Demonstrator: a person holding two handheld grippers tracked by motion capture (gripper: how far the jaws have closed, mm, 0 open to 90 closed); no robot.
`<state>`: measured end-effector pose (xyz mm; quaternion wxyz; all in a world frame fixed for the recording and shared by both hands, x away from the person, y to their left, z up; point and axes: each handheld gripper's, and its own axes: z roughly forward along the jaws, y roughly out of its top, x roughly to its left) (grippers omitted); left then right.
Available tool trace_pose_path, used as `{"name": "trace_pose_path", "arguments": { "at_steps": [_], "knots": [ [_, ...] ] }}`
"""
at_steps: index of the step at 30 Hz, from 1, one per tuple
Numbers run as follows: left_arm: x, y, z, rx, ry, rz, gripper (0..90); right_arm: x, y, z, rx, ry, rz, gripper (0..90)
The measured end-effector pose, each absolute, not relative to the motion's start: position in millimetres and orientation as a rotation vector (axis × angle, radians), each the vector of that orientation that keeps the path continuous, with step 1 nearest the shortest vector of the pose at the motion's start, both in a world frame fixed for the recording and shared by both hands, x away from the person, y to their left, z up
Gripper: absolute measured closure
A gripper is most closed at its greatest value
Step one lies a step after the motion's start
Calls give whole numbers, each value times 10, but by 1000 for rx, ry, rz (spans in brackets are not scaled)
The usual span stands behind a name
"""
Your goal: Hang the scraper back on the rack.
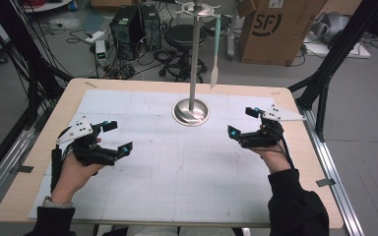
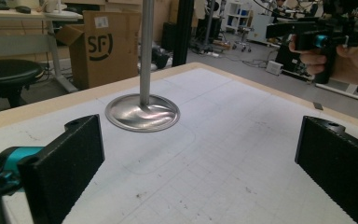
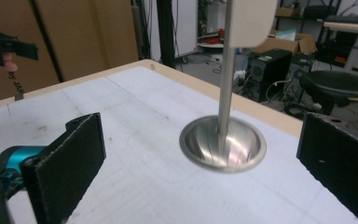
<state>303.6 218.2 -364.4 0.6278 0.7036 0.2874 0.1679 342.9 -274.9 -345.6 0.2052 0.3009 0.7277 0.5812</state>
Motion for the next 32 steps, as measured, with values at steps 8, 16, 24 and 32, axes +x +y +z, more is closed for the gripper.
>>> {"name": "trace_pose_path", "arguments": {
  "at_steps": [8,16,24,32],
  "knots": [
    [3055,2158,-3663,1615,652,368,17,3289,-3021,-3644,916,2067,1610,0],
    [3058,2083,-3696,1614,618,344,17,3278,-3202,-3861,926,2198,1640,1],
    [3081,2040,-3725,1636,613,321,17,3208,-3277,-3792,867,2175,1742,1],
    [3084,2048,-3726,1637,616,314,17,3225,-3196,-3833,831,2224,1727,1]
  ]
}}
